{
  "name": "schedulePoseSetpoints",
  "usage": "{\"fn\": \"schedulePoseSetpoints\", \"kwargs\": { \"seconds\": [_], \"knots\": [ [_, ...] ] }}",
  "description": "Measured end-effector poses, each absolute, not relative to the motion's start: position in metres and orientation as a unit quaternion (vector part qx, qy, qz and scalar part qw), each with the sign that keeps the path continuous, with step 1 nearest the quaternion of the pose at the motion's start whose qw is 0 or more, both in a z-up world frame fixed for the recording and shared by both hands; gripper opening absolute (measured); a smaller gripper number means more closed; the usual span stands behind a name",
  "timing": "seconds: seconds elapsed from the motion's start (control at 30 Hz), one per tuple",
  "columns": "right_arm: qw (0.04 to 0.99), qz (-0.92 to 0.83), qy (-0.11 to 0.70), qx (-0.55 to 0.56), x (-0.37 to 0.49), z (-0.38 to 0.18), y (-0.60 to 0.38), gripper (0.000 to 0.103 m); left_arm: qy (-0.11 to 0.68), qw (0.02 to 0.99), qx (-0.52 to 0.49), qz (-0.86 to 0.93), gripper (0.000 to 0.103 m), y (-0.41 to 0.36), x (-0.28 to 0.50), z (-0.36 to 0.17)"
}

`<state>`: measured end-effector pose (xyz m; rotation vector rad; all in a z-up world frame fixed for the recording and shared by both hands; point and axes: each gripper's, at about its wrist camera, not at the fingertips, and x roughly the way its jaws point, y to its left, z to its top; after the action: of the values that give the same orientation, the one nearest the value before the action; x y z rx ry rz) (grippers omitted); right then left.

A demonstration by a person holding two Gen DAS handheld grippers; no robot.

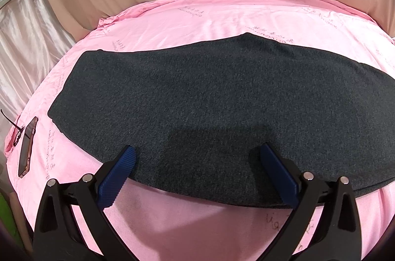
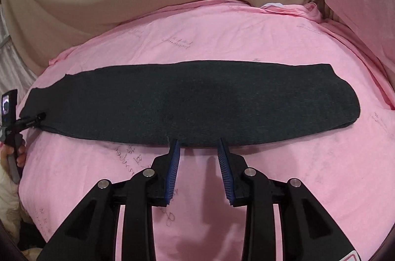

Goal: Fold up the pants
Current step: 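Move the open right gripper to the cuff end of the folded pants, then grasp the cuff end with the right gripper and lift it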

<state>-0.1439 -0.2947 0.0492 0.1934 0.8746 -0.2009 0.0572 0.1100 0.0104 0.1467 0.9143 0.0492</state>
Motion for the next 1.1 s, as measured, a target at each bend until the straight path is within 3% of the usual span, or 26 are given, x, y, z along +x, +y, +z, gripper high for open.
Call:
{"fn": "schedulePoseSetpoints", "kwargs": {
  "seconds": [0.17,0.23,0.5,0.57,0.6,0.63,0.77,1.07,1.1],
  "knots": [
    [0.895,-0.093,0.427,0.096,-0.139,0.044,-0.294,0.019,0.441,0.894,0.068,0.023,0.098,0.111,0.057,0.011],
    [0.891,-0.092,0.435,0.098,-0.136,0.044,-0.298,0.000,0.441,0.894,0.068,0.024,0.098,0.111,0.057,0.011],
    [0.890,-0.220,0.391,0.088,-0.204,0.077,-0.330,0.000,0.442,0.894,0.064,0.023,0.098,0.111,0.059,0.011],
    [0.865,-0.312,0.382,0.090,-0.229,0.085,-0.357,0.014,0.442,0.894,0.065,0.024,0.098,0.111,0.060,0.011],
    [0.854,-0.341,0.377,0.108,-0.240,0.089,-0.372,0.044,0.442,0.894,0.064,0.024,0.098,0.111,0.059,0.011],
    [0.852,-0.352,0.364,0.134,-0.248,0.092,-0.386,0.062,0.442,0.894,0.065,0.024,0.098,0.111,0.059,0.011],
    [0.861,-0.327,0.335,0.198,-0.243,0.099,-0.434,0.064,0.442,0.894,0.065,0.025,0.098,0.109,0.059,0.011],
    [0.846,-0.308,0.368,0.232,-0.182,0.066,-0.482,0.065,0.442,0.895,0.064,0.025,0.098,0.108,0.058,0.011],
    [0.847,-0.306,0.369,0.229,-0.180,0.066,-0.480,0.058,0.442,0.894,0.063,0.025,0.098,0.109,0.058,0.011]
  ]
}}
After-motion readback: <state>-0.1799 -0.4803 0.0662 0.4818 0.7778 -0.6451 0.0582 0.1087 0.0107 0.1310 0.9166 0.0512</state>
